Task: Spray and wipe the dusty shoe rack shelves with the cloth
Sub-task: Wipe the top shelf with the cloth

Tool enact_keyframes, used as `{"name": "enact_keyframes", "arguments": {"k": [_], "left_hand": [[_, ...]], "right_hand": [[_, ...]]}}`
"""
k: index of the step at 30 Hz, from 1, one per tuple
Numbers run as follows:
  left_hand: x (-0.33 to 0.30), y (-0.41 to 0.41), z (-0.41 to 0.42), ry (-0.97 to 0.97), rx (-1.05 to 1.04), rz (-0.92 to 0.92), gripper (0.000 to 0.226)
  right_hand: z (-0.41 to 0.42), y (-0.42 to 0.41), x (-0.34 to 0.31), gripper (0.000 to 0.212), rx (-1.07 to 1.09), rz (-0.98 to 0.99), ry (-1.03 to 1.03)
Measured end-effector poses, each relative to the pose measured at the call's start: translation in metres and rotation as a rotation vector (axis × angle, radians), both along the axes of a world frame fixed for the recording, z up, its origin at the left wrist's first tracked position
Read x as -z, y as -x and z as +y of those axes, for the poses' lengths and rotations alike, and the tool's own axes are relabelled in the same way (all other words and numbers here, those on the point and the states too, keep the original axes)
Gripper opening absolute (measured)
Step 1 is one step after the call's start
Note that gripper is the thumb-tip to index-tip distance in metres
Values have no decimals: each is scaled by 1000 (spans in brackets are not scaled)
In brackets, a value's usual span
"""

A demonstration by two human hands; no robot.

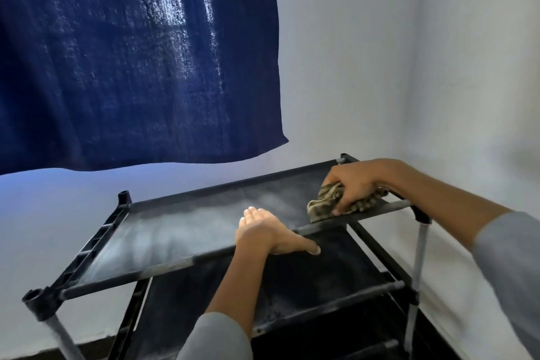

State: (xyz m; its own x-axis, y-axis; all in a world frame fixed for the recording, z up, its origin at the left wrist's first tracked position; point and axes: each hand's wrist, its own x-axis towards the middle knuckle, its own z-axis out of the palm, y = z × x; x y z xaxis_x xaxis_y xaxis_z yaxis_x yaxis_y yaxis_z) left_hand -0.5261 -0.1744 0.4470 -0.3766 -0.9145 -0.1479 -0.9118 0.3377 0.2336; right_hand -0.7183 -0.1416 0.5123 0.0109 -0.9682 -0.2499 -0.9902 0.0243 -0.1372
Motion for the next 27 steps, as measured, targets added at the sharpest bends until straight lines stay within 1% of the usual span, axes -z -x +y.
{"name": "enact_keyframes", "arguments": {"k": [4,6,8,11,14,16,17,18,20,21,23,25,27], "left_hand": [[-1,29,-1,-36,101,122,140],[2,41,-2,-91,105,121,144],[5,45,-5,-132,107,97,146],[8,46,-6,-123,111,64,145],[8,47,-5,-100,110,50,141],[6,45,-4,-96,107,48,141],[6,43,-4,-90,103,49,142],[6,42,-4,-84,96,49,144],[5,41,-4,-83,80,49,147],[5,41,-3,-88,75,51,148],[3,42,-3,-103,65,57,151],[2,44,-1,-124,63,62,153],[1,43,0,-134,68,60,153]], "right_hand": [[-27,5,22,42,32,-78,132],[-46,8,32,43,59,-89,213],[-68,11,39,46,78,-31,295],[-101,18,41,48,115,96,433],[-123,27,40,47,90,203,492],[-120,32,39,47,73,201,455],[-111,34,38,46,64,165,410],[-99,37,35,42,48,106,334],[-66,43,23,31,-20,12,119],[-47,45,13,29,-59,16,12],[-13,51,-6,26,-70,6,-157],[8,57,-15,23,-48,-61,-206],[14,57,-10,24,-43,-51,-146]]}}
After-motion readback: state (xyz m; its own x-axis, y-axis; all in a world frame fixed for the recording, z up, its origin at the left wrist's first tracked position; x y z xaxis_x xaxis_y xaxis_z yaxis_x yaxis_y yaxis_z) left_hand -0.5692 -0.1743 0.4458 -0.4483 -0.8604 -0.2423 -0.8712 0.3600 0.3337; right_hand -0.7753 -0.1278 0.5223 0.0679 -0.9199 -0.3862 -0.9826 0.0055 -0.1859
